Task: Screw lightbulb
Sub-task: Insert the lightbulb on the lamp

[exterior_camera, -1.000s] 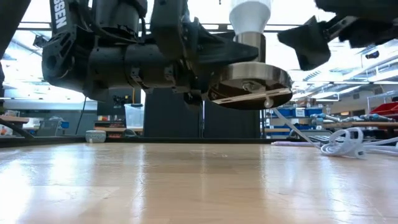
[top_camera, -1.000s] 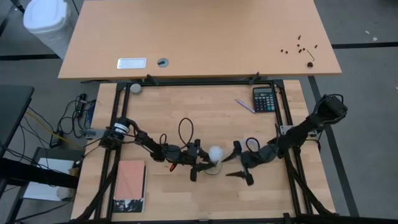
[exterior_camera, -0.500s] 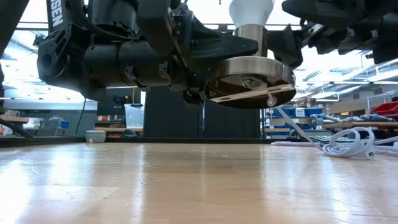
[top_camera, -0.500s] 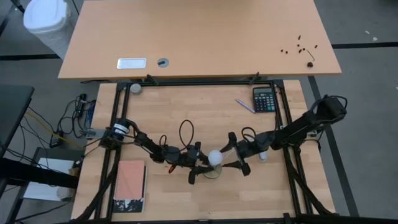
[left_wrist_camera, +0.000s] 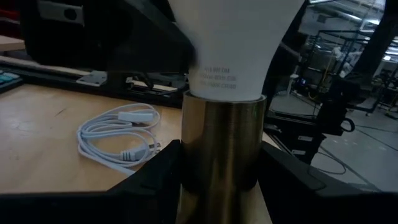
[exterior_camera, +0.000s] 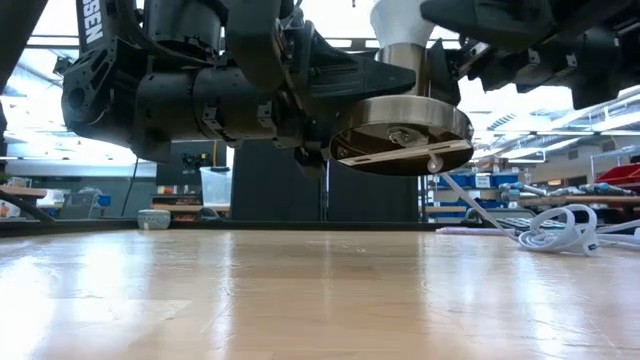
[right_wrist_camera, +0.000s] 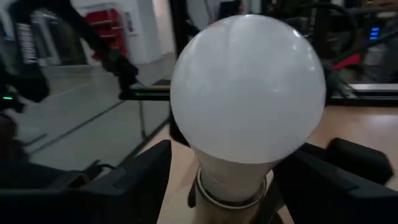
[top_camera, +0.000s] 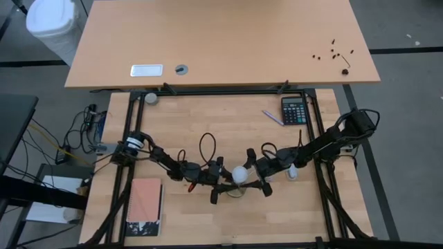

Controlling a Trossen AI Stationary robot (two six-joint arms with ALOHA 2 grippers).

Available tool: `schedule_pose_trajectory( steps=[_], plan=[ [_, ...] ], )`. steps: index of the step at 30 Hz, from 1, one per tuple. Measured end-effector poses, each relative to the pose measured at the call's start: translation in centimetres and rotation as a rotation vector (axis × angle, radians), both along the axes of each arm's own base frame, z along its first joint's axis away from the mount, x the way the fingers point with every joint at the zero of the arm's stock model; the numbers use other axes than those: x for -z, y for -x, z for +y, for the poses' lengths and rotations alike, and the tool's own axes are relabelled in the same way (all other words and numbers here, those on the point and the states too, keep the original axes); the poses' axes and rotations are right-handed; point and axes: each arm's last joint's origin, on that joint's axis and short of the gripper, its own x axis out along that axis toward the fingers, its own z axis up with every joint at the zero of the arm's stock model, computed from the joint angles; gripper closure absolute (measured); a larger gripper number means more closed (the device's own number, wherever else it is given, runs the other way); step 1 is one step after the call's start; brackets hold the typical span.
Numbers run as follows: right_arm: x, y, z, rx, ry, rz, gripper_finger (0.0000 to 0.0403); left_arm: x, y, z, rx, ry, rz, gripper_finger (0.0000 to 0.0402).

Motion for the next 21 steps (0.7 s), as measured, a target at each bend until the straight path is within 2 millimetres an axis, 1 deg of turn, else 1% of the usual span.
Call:
schedule_pose_trajectory(
  steps=[5, 13, 18, 21],
  plan=[
    [-0.2, 0.1, 0.2, -0.096, -0.051, -0.004, 0.0129, -0.1, 0.0, -0.1, 0.0, -0.018, -0.006, 0.0219],
    [0.2, 0.2, 0.4, -0.122, -0.075, 0.076, 0.0135, 0.1, 0.0, -0.1, -0.019, -0.032, 0.01, 0.0219],
    [-0.5, 0.6, 0.5, -0.166, -0.107, 0.09, 0.0135, 0.1, 0.0, -0.1, -0.016, -0.032, 0.008, 0.0219],
    [-0.9, 1.2, 0.4, -0.187, -0.123, 0.156, 0.0136, 0.1, 0.0, -0.2, -0.015, -0.033, 0.009, 0.0219]
  ],
)
